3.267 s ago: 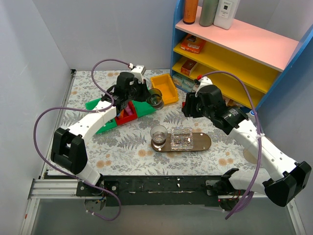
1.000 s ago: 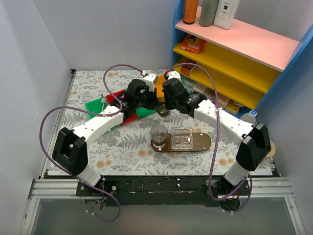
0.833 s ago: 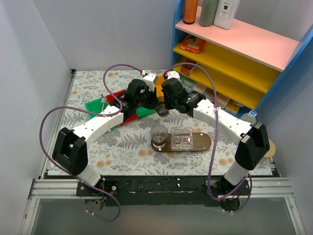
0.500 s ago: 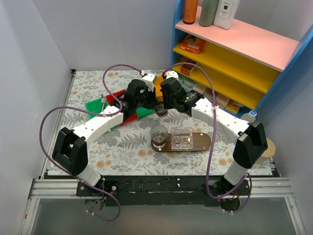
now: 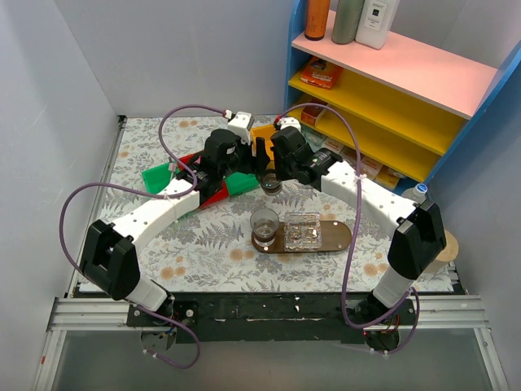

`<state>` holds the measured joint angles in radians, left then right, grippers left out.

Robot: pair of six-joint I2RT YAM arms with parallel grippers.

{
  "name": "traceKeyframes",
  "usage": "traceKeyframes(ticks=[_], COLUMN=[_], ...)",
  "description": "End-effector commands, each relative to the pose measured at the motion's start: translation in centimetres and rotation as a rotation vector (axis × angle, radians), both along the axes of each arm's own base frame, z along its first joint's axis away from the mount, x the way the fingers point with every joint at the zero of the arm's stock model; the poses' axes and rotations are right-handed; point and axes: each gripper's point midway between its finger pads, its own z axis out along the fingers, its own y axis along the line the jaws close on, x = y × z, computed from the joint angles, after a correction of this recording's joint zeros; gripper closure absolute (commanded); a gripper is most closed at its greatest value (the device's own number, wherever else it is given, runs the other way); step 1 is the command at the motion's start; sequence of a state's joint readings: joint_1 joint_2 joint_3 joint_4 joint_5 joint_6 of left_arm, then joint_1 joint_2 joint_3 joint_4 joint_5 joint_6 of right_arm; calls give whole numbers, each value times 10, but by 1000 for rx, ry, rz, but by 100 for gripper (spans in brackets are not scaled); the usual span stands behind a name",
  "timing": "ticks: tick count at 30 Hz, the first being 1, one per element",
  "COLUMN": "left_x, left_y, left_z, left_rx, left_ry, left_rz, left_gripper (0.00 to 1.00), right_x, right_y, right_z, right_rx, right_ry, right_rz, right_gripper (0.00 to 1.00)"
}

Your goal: Prepare toiletry sets of a toothbrush and toothpaste on the tray

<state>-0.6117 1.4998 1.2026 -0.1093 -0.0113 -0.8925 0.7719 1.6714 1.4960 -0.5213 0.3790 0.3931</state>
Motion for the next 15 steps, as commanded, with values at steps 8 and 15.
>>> traceKeyframes(ticks=[8,15], left_x=[-3,-4], left_y=[4,3], left_z=[29,30], left_rx=[-67,-90], left_ry=[-73,-60], left_rz=[26,28], left_gripper=[2,2], right_x=[23,25], right_y=[-31,-64], right_z=[47,59], right_rx=[97,82], right_ry=[-125,-165], right_rz=[-95,-154], right_gripper=[99,99])
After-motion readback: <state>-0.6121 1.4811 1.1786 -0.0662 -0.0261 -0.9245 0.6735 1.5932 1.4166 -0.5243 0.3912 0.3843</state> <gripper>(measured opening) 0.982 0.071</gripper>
